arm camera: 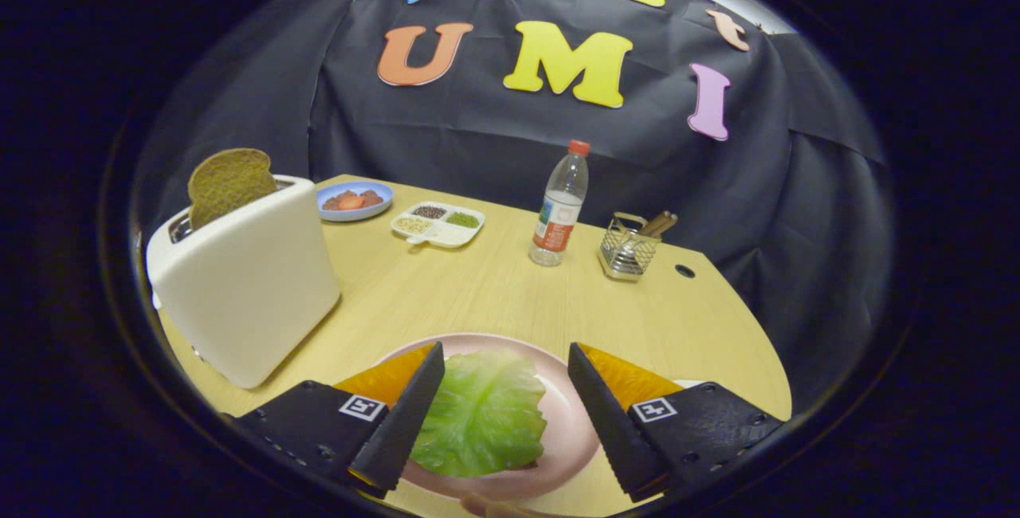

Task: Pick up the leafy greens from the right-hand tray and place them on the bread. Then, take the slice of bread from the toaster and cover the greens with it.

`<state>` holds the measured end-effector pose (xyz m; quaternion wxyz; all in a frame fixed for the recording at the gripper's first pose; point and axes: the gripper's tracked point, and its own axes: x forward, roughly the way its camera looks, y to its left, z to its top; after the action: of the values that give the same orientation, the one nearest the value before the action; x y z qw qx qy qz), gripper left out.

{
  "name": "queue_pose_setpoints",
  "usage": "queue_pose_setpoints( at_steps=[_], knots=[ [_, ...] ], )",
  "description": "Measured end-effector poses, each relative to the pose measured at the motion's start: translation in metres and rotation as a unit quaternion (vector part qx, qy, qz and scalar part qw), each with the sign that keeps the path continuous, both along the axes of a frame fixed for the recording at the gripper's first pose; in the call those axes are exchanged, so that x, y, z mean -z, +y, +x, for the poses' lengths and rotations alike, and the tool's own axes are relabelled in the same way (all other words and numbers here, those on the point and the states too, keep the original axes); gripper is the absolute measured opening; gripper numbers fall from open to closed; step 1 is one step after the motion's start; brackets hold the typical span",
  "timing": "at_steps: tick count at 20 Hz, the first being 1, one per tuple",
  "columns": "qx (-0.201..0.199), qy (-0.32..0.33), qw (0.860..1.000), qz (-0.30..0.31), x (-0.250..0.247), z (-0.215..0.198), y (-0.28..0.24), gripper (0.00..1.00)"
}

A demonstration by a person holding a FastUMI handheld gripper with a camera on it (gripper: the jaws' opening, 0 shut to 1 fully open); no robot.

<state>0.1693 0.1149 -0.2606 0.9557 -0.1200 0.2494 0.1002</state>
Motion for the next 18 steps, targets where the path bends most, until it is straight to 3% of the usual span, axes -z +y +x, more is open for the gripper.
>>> queue_pose_setpoints(
  at_steps=[10,18],
  knots=[
    [-0.022,-0.098,0.993,0.065,-0.142,-0.053,0.048,0.95],
    [-0.042,-0.109,0.990,0.084,-0.160,-0.056,0.130,0.95]
  ],
)
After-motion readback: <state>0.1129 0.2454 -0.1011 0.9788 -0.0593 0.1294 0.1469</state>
